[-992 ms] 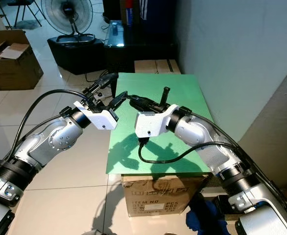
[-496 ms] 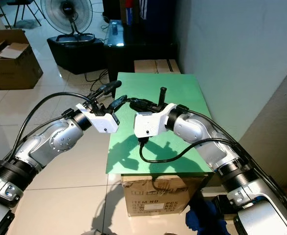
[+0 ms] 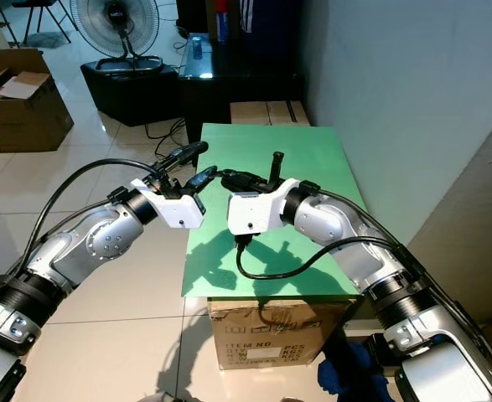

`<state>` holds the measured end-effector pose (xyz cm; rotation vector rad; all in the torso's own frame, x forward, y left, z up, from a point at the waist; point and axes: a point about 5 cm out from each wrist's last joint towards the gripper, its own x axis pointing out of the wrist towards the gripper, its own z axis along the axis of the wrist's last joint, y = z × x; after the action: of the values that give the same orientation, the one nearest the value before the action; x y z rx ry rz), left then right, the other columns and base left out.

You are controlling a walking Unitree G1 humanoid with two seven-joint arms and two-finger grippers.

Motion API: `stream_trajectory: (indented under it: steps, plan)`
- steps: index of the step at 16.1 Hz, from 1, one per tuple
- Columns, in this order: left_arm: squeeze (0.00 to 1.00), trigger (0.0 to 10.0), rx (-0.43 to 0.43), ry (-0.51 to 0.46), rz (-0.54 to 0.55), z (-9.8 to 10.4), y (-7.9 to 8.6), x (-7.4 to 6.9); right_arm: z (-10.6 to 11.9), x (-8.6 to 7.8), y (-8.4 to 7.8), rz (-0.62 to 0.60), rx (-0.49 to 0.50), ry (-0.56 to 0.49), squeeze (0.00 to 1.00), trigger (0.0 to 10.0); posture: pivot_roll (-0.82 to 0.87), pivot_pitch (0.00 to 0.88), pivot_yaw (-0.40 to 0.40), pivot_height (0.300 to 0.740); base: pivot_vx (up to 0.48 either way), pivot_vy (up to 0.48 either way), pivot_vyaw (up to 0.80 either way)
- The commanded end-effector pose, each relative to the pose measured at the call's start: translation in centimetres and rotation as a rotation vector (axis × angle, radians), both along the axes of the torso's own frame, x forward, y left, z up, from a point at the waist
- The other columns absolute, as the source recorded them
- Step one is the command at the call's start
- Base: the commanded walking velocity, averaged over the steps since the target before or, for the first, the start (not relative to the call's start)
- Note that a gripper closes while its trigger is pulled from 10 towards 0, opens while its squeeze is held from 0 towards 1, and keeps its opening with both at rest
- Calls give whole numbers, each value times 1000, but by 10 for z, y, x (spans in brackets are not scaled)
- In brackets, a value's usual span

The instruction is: Hang keys on a hook

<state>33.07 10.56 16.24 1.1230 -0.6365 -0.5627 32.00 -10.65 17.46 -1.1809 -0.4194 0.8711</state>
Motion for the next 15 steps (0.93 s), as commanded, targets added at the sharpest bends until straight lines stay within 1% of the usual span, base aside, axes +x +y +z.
stream_trajectory:
  steps: [1,2,3,6,7,10,11,12,13,15]
  plan:
    - [0,10000,-11,32,21,-2,4,1,4,0,-6,-30,45,-6,0,10000,-134,0,35,740,0,0,0]
    - [0,10000,-12,38,32,-3,7,2,4,0,-8,-38,49,-6,0,10000,-134,0,36,740,0,0,0]
    - [0,10000,-26,49,55,-3,11,4,6,0,-15,-56,83,-20,0,10000,-136,0,42,740,0,0,0]
    - [0,10000,-100,73,68,1,14,6,23,1,-22,-72,222,-53,0,10000,-136,0,44,740,0,0,0]
    - [0,10000,-102,78,67,1,15,6,24,1,-23,-72,223,-57,0,10000,-135,0,44,740,0,0,0]
    - [0,10000,-64,76,45,2,12,5,19,3,-20,-59,186,-29,0,10000,-132,0,42,740,0,0,0]
    - [0,10000,-20,61,37,1,10,5,12,0,-11,-1,151,37,0,10000,-132,0,43,740,0,0,0]
    - [0,10000,6,50,32,1,9,5,5,-3,-5,48,104,105,0,10000,-130,0,43,740,0,0,0]
    - [0,10000,14,45,31,2,9,5,4,-4,-3,67,66,105,0,10000,-130,0,43,740,0,0,0]
    - [0,10000,16,45,34,3,10,6,7,-2,-1,89,21,61,0,10000,-127,0,37,740,0,0,0]
